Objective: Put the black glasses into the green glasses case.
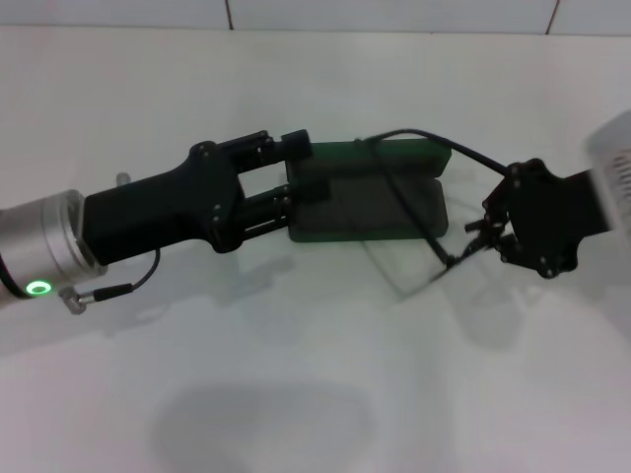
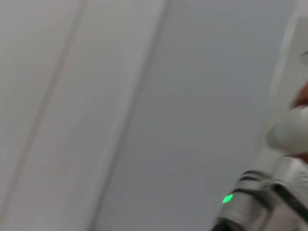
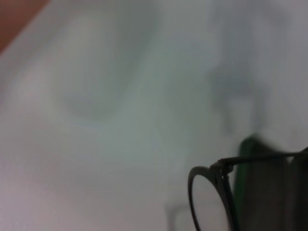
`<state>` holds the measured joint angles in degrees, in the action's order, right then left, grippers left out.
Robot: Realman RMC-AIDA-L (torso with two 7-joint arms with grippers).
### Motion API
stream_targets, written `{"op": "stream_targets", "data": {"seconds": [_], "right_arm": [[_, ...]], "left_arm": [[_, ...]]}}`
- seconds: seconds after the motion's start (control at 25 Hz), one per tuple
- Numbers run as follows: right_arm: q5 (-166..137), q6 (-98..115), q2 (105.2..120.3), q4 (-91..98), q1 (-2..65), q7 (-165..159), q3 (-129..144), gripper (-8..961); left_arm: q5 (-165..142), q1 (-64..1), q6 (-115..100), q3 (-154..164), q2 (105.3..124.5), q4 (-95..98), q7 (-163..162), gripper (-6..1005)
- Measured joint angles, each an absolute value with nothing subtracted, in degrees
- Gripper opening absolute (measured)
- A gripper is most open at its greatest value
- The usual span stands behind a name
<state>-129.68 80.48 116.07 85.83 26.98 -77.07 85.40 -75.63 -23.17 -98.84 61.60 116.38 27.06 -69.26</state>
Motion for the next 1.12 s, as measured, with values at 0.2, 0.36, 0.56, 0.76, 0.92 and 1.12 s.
{"op": "stream_targets", "data": {"seconds": [0.2, 0.36, 0.56, 0.76, 0.92, 1.12], "right_arm": [[-109.4, 74.9, 116.00, 76.3, 22.0, -60.1, 80.4, 127], [-92.0, 70.8, 116.07, 63.1, 20.6, -44.5, 81.1, 129], [-69.4, 70.6, 116.16, 46.8, 21.7, -22.1, 85.3, 130], [-64.7, 70.4, 116.18, 43.4, 22.4, -17.1, 87.2, 132], [-64.6, 70.3, 116.19, 42.6, 23.4, -16.7, 87.2, 133], [-64.3, 70.3, 116.19, 42.4, 23.9, -15.8, 87.3, 135]], "left_arm": [[-75.5, -24.0, -104.9, 61.6, 116.55, 30.8, -72.0, 587], [-74.4, -26.6, -105.5, 61.6, 116.22, 31.9, -77.9, 586], [-74.5, -31.4, -104.4, 61.5, 115.96, 31.3, -83.9, 585], [-78.4, -36.4, -101.1, 61.7, 116.22, 29.5, -88.7, 584], [-81.0, -38.8, -99.7, 61.8, 116.47, 28.6, -90.2, 583], [-82.9, -39.1, -94.7, 61.9, 116.55, 28.6, -93.9, 583]]}}
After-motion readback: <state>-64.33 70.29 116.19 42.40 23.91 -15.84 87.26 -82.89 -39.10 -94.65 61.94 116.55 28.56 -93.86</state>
